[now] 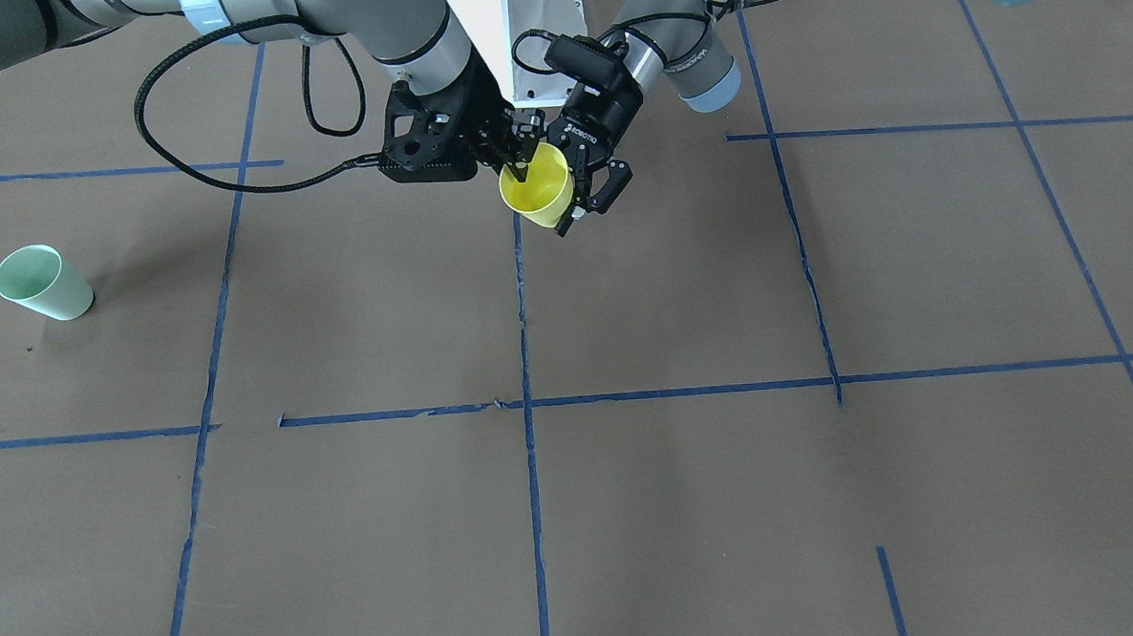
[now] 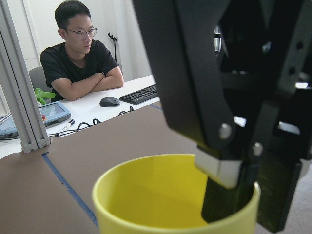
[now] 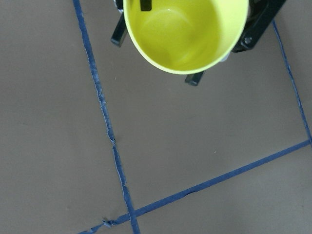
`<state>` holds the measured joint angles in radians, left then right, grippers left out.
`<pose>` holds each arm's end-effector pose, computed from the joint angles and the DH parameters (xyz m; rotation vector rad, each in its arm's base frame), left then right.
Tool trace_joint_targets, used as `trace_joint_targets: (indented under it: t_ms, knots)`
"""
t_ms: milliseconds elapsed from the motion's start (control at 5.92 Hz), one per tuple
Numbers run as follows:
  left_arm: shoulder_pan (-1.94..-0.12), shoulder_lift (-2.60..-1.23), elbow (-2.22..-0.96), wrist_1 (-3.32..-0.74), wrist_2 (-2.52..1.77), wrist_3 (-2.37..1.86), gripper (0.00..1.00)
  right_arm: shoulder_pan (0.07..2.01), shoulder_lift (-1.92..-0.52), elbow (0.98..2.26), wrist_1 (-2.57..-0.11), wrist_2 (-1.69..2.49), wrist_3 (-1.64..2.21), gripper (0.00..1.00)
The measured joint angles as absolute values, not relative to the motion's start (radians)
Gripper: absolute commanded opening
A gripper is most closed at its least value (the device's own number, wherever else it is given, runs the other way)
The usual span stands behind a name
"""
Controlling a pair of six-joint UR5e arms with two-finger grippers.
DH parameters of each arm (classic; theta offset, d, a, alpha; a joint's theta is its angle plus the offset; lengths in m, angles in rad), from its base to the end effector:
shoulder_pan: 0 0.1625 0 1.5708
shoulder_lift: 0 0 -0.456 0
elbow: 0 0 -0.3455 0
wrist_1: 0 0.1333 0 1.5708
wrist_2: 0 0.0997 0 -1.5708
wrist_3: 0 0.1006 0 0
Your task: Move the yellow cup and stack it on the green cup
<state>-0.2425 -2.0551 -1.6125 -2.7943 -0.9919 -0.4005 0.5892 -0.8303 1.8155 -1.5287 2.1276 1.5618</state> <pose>0.5142 -0.3212 0.2795 1.4022 1.0021 0.1798 -0.4736 -0.4130 0.1700 -0.1892 -1.1031 0.2328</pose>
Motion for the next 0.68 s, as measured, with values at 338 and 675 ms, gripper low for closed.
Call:
trace_joint_targets:
  t_ms: [338, 675]
  knots:
    - [-0.243, -2.055, -1.626, -2.794, -0.991, -0.401, 1.00, 0.589, -0.831, 1.815, -1.528, 2.128, 1.568, 0.00]
    - [-0.242, -2.053, -1.628, -2.794, -0.991, -0.404, 1.00, 0.593, -0.829, 1.821, -1.528, 2.125, 1.599, 0.00]
